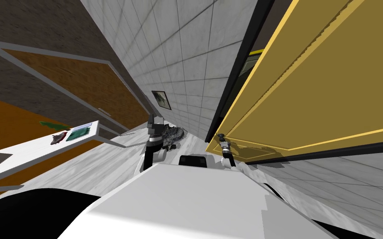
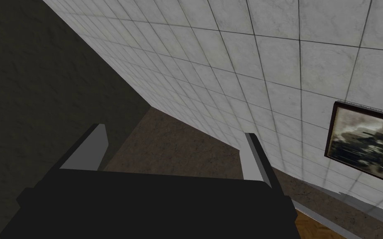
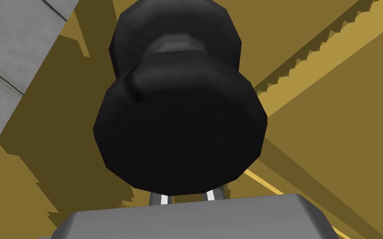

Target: Pull the door open

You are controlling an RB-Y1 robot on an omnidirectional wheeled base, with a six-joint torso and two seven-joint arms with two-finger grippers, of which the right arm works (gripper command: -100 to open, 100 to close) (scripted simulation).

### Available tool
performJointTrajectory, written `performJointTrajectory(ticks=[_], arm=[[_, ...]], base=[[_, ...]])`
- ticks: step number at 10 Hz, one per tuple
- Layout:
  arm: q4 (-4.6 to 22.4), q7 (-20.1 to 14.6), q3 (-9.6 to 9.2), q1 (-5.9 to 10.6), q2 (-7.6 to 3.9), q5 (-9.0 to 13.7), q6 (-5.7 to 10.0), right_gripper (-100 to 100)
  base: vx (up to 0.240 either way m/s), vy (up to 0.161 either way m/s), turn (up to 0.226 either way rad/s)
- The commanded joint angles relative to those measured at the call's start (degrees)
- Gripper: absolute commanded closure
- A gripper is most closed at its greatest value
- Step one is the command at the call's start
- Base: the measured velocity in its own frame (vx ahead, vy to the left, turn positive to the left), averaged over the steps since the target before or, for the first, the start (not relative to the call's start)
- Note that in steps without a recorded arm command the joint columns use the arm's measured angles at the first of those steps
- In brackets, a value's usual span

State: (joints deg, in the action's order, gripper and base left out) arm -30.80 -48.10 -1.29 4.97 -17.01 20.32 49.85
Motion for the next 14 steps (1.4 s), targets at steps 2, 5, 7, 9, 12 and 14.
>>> performJointTrajectory(ticks=[2,5,7,9,12,14], arm=[[-2.7,-1.7,-0.41,-1.48,-0.32,0.4,-1.05,100],[-3.4,-4.9,-0.95,-2.07,0.08,1.8,-1.86,-100],[-4.1,-7.2,-1.41,-2.12,0.47,2.6,-2.01,-100],[-4.9,-9.8,-1.95,-2.17,0.92,3.6,-2.18,-100],[-6.3,-14.3,-2.85,-2.26,1.67,5.3,-2.47,-100],[-7.3,-17.4,-3.48,-2.32,2.19,6.5,-2.68,-100]], base=[[-0.019,-0.011,0.018],[-0.082,-0.008,0.048],[-0.099,0.010,0.032],[-0.103,-0.004,0.027],[-0.095,-0.021,0.029],[-0.095,-0.018,0.032]])
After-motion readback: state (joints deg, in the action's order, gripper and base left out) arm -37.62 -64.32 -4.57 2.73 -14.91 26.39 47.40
